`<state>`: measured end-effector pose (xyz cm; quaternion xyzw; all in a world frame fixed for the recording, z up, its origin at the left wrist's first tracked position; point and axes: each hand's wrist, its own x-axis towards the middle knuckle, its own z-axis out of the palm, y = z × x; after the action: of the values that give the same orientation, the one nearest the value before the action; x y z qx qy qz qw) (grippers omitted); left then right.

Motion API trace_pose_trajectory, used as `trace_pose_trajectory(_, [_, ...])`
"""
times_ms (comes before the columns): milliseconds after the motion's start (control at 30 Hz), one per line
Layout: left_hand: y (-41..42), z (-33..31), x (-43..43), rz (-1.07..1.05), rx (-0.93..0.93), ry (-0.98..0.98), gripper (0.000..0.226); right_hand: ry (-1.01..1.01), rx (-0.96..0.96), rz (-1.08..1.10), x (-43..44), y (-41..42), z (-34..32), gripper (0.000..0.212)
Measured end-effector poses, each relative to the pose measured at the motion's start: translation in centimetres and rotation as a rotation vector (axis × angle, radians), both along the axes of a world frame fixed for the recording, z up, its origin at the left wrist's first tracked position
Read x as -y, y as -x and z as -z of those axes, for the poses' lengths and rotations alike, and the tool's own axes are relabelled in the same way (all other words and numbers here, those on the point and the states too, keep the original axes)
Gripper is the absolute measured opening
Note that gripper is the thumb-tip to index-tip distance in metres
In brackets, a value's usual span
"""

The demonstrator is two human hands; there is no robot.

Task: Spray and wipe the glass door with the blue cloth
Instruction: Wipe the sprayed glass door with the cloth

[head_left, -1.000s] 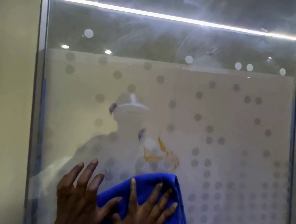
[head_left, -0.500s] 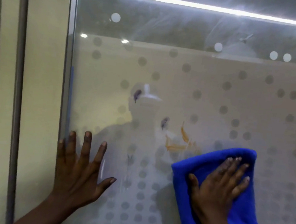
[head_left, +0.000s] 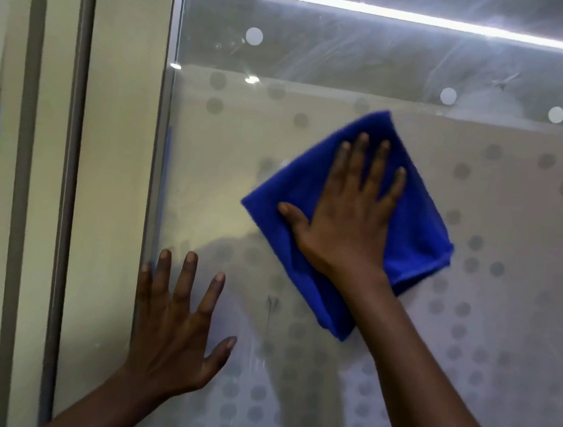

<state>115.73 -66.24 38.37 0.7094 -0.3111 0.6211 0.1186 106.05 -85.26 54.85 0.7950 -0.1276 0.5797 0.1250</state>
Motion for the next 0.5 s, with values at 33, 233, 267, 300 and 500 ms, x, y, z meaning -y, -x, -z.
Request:
trace_pose_trajectory(33, [0.0,0.0,-0.2,0.063,0.013,0.026,0.080,0.064,-0.031,-0.019,-1.0,-0.5,-0.3,0.108])
trace_pose_trajectory(233, [-0.2,-0.5,-1.7,0.229,0.054,0.066,0.090,0.387,-0.175,-0.167,-4.4,-2.3,5.3,0.103])
trace_pose_trajectory(267, [-0.3,-0.6,-1.9,0.227,0.056,0.053,0.092,0.415,-0.196,-0.193,-4.8,-2.4,7.3,0.102])
trace_pose_trajectory(300, [-0.4,-0.7,-2.0,0.221,0.053,0.035,0.093,0.433,-0.216,-0.211,-5.1,-2.5,9.3,0.101])
trace_pose_trajectory(500, [-0.6,-0.4,-2.2,0.155,0.009,-0.003,0.095,0.356,-0.210,-0.199,-3.8,-2.0,18.1,0.096])
